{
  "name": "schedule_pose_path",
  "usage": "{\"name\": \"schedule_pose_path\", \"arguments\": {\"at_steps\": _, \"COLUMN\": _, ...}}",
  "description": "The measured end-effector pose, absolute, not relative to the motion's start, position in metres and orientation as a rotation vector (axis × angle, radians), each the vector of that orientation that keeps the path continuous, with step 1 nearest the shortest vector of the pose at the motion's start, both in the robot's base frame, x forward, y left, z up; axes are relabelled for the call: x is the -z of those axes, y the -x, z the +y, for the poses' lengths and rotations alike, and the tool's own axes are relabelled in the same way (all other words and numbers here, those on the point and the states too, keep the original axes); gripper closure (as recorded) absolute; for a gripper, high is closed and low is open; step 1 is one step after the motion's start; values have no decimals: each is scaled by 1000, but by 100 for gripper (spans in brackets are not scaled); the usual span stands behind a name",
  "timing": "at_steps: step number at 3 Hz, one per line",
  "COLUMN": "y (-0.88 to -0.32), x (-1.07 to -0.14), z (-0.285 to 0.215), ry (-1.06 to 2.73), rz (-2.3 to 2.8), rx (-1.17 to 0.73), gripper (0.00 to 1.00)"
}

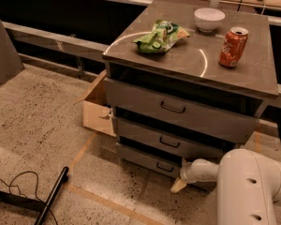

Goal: Open bottom drawer

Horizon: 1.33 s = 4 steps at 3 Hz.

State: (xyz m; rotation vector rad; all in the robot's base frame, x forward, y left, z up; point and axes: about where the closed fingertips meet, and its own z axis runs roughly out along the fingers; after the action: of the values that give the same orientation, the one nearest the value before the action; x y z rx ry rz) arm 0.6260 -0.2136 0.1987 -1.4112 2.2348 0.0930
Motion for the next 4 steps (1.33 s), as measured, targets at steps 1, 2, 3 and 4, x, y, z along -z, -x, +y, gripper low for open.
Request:
{"name": "schedule_pose_path", "arguments": {"at_steps": 1, "y": -632, "x": -188, "z": -214, "ry": 1438, "rz": 2231, "rx": -103, "gripper": 17}}
{"name": "schedule_pose_path", "arguments": {"at_steps": 2, "y": -634, "x": -181, "z": -213, "ry": 1454, "rz": 2228, "rx": -121, "gripper": 41}}
{"name": "schedule_pose_path", "arguments": {"at_steps": 3, "y": -634, "x": -181, "z": -211, "ry": 1464, "rz": 2224, "rx": -135, "gripper": 40}}
{"name": "schedule_pose_path", "arguments": {"at_steps": 4, "y": -634, "x": -183, "z": -211, "ry": 1464, "rz": 2224, "rx": -135, "gripper": 16}}
